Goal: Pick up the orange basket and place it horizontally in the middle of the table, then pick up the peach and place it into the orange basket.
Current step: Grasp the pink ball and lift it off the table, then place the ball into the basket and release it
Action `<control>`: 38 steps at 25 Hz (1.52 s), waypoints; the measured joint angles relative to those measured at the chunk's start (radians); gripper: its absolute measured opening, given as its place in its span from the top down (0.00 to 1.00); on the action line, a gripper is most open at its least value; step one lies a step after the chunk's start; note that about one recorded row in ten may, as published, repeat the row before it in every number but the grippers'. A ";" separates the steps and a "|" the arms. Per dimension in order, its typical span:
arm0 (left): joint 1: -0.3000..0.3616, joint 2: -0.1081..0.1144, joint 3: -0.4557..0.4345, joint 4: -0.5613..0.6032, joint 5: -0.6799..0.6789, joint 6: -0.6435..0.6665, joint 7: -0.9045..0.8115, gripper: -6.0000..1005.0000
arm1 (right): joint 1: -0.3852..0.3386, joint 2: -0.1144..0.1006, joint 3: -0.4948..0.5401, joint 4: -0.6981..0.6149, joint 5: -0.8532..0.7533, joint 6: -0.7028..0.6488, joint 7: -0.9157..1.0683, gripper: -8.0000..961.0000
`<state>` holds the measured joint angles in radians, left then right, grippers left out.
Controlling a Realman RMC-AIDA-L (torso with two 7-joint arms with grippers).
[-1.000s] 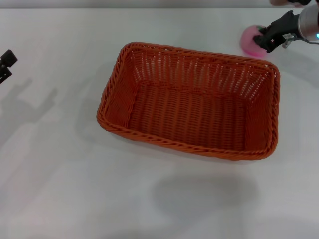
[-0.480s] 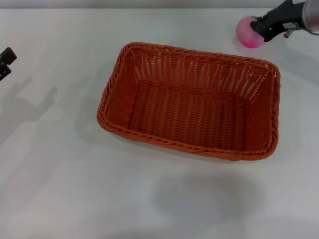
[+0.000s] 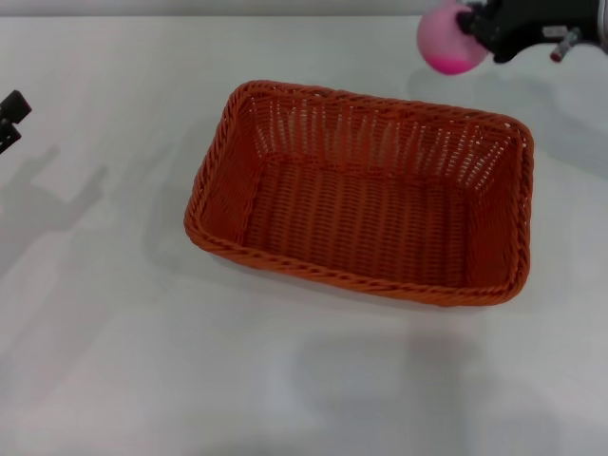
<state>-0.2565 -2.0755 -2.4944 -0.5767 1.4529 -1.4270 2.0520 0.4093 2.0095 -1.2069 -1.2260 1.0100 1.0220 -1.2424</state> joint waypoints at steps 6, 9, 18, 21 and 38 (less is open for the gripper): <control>0.000 0.000 0.003 0.000 -0.001 0.009 0.002 0.21 | -0.031 -0.002 -0.011 0.001 0.119 0.158 -0.083 0.94; -0.001 0.000 0.003 0.000 -0.002 0.009 0.002 0.21 | -0.047 -0.002 -0.014 0.004 0.135 0.218 -0.100 0.94; -0.007 0.000 0.003 0.000 -0.003 0.010 0.002 0.21 | -0.057 -0.002 -0.046 0.040 0.159 0.342 -0.179 0.93; -0.010 0.000 0.003 0.000 -0.003 0.011 0.002 0.21 | -0.055 -0.002 -0.048 0.065 0.170 0.351 -0.197 0.93; -0.012 -0.002 0.003 0.012 -0.002 0.011 0.006 0.21 | -0.053 -0.002 -0.002 0.139 0.213 0.410 -0.248 0.63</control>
<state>-0.2690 -2.0770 -2.4912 -0.5645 1.4511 -1.4161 2.0584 0.3567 2.0078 -1.2094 -1.0873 1.2233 1.4325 -1.4906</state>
